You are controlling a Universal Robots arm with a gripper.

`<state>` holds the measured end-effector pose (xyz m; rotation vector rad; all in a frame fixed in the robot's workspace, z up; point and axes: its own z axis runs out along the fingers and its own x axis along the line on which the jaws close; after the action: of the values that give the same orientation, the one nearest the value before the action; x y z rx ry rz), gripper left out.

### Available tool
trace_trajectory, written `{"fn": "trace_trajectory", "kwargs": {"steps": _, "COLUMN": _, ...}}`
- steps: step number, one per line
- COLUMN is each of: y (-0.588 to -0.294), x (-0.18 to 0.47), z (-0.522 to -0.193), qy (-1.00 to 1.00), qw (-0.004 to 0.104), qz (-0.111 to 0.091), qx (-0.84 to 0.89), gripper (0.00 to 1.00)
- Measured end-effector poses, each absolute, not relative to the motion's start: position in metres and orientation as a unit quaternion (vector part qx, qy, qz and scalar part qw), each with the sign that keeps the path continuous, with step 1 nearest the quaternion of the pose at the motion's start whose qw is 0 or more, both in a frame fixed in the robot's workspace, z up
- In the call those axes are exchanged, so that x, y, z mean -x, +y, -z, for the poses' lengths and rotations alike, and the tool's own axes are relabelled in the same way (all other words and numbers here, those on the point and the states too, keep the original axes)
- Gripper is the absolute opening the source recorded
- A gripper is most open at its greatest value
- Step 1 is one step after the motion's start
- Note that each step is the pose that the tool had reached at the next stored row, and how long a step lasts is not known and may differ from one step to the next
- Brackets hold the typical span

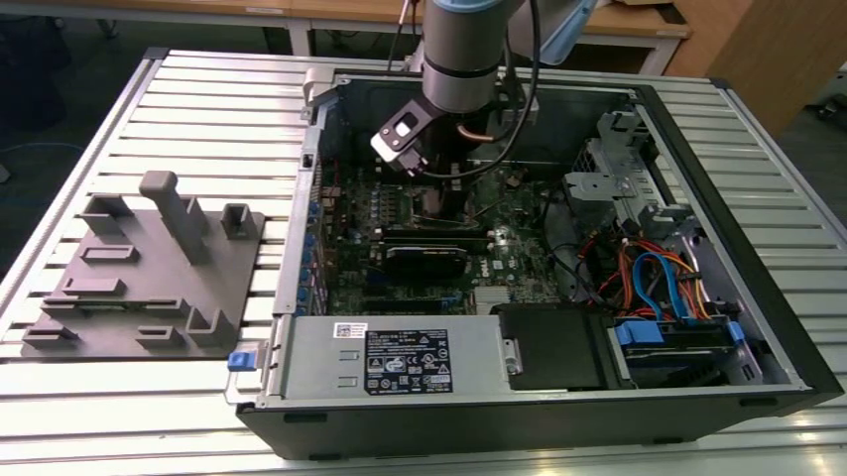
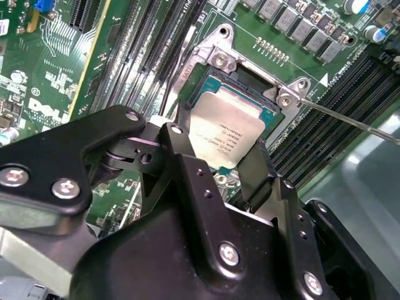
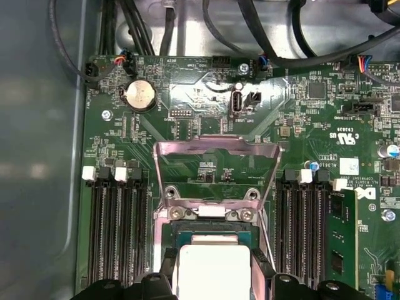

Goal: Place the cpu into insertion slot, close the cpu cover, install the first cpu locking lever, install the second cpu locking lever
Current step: 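Place the cpu into insertion slot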

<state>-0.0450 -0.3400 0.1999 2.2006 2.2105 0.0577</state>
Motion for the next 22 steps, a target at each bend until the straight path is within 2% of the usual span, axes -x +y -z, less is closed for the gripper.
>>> {"fn": "trace_trajectory", "kwargs": {"steps": 22, "y": -0.339, "x": 0.0438, "z": -0.1925, "qy": 0.707, "qw": 0.011, "qz": -0.019, "qx": -0.707, "gripper": 0.54}}
